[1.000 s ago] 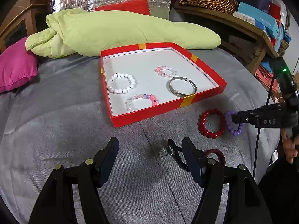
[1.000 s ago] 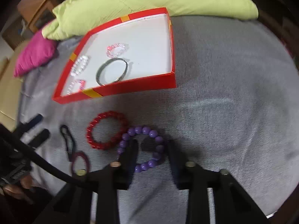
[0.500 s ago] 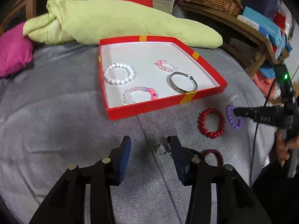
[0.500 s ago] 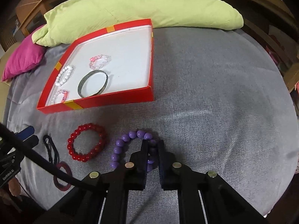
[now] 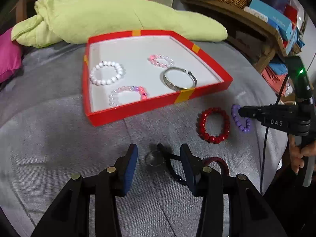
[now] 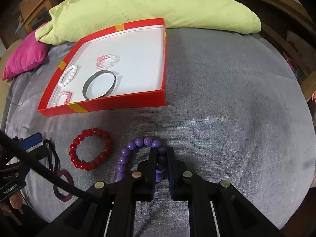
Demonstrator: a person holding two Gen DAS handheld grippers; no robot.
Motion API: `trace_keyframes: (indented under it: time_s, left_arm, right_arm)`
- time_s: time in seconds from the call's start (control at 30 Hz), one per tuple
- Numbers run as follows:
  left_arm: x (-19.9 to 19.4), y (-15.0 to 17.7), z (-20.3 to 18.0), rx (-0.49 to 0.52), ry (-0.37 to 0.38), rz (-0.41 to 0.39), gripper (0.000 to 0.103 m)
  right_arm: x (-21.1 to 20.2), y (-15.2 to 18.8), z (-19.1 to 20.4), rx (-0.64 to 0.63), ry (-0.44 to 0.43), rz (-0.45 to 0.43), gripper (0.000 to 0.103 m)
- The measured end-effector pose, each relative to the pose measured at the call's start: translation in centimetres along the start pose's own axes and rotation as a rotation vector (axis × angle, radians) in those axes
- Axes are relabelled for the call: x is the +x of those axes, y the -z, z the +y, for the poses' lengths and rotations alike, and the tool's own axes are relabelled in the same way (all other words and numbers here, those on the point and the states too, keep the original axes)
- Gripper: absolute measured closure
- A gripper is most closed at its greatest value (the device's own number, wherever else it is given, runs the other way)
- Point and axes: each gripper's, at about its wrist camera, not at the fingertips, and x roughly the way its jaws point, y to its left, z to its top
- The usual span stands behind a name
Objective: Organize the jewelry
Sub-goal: 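Grasp the purple beaded bracelet with the right tool while the left tool grasps the black hair tie, then carry the purple bracelet and black hair tie over the red box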
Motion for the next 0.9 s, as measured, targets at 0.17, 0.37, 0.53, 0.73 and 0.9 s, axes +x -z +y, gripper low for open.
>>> trace_keyframes:
  time_s: [0.17, 0.37, 0.53, 0.73, 0.9]
  left_arm:
    - [0.5, 0.0, -0.9, 0.048, -0.036, -0.011, 0.079]
    - [-0.4, -0.3, -1.0, 0.066, -0.015, -0.042, 0.097]
    - [-2.1, -0.6, -0.4, 0.047, 0.001, -0.093, 0.097]
    - [-3.3, -0.8, 0.3, 0.026, 0.012, -0.131, 0.098]
    - [-3.4, -0.9, 0.8, 0.015, 0.033, -0.117, 0.098]
  right_arm:
    - [-0.3, 0.1, -0.1, -0.007, -0.025, -0.018, 0.092]
    - [-2.0, -0.3, -0.5, 0.047, -0.067, -0.092, 0.092]
    - [-4.2, -0.6, 0.1, 0.071, -0.111, -0.19, 0.092]
    - [-6.1, -1.3, 0.8, 0.079, -0.14, -0.304, 0.092]
    - [-6.7, -1.3, 1.1, 0.081, -0.15, -0.332, 0.092]
